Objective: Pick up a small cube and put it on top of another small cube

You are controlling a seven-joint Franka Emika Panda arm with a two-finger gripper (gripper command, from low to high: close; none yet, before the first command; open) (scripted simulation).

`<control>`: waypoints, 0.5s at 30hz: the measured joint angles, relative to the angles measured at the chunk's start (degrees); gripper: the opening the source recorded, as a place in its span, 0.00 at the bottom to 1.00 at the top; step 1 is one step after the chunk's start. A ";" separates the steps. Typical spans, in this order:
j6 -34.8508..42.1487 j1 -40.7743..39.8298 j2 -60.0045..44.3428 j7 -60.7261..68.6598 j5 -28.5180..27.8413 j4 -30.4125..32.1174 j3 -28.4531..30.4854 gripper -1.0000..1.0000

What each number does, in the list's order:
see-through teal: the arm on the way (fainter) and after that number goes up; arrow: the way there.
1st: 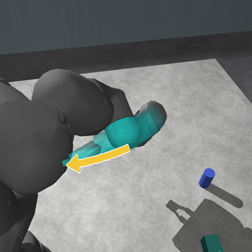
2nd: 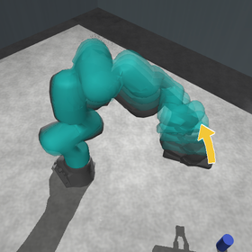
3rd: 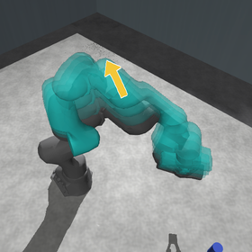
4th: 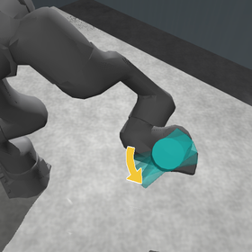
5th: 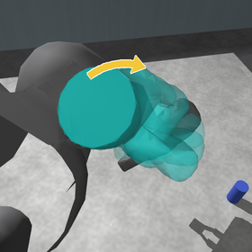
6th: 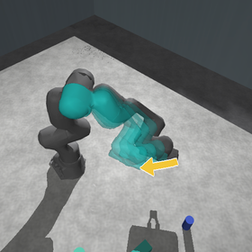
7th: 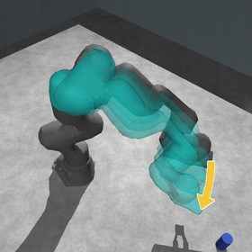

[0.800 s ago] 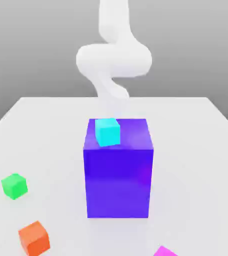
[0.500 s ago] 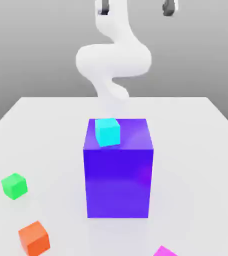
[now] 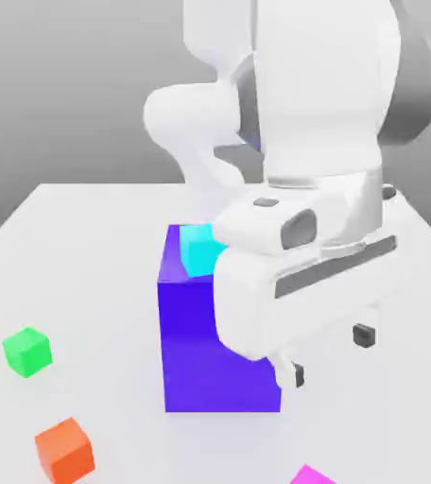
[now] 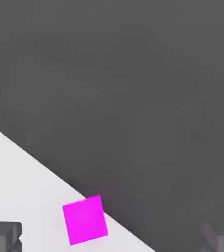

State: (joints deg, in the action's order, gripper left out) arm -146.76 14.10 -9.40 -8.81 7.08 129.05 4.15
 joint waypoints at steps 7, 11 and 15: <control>-5.19 0.92 -13.99 4.71 -3.83 -0.91 -0.73 0.50; -10.74 0.43 -21.54 5.41 -3.45 -2.46 -1.44 0.00; -10.67 0.43 -21.54 5.41 -3.45 -2.46 -1.45 0.00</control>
State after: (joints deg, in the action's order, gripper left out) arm -157.43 14.53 -30.94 -3.40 3.62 126.59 2.70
